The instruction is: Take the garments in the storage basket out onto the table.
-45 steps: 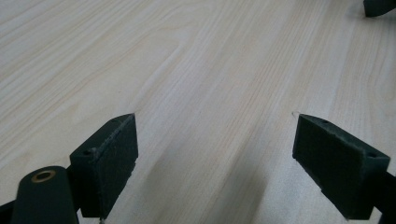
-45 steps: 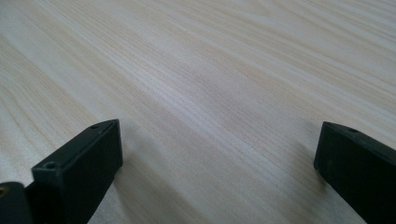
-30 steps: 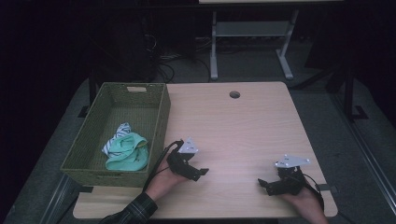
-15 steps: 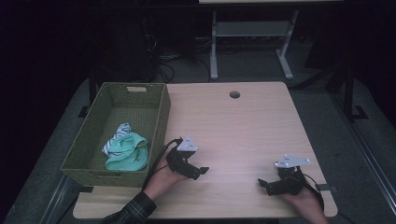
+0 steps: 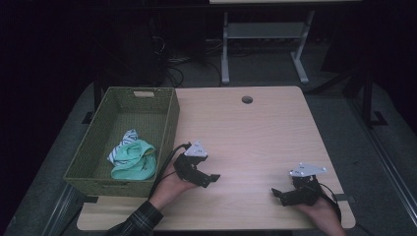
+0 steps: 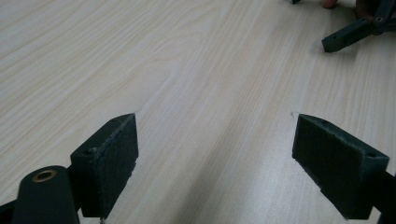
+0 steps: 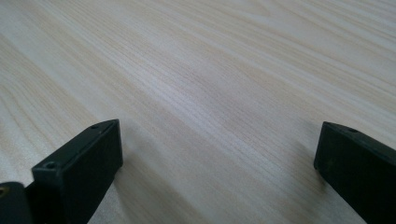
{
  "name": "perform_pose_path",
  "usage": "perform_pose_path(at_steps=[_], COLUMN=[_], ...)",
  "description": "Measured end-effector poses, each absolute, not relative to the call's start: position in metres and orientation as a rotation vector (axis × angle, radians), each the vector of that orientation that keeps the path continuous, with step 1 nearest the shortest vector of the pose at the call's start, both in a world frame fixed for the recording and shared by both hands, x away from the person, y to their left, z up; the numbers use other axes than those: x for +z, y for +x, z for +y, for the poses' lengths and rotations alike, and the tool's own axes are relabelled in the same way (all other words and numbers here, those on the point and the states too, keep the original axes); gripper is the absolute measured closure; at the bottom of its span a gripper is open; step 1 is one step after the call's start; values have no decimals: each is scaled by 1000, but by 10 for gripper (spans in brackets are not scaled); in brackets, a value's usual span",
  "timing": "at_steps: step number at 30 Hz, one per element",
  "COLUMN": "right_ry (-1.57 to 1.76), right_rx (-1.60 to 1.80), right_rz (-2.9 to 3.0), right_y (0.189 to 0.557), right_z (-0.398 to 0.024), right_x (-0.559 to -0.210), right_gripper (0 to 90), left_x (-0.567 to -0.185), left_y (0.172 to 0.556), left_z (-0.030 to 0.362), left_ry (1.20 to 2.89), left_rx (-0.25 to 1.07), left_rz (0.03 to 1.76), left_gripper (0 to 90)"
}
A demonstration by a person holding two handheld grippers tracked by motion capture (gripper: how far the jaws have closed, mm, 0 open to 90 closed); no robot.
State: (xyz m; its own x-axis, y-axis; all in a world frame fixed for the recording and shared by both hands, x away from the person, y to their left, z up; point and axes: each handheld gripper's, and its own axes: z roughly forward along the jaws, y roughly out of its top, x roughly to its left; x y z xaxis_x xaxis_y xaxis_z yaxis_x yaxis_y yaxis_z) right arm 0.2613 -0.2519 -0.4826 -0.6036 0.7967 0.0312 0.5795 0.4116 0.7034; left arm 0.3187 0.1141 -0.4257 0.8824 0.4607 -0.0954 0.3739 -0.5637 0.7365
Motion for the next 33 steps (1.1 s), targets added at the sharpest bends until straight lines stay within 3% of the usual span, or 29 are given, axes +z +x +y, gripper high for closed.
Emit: perform_pose_path(at_steps=[33], right_ry=[1194], right_rx=[994], right_rz=[2363], right_y=[261], right_z=[-252], right_x=[-483], right_gripper=[7], left_x=[-399], left_y=[323], left_z=[111], left_ry=[2246], left_rx=[137], left_rz=[546], left_gripper=[139])
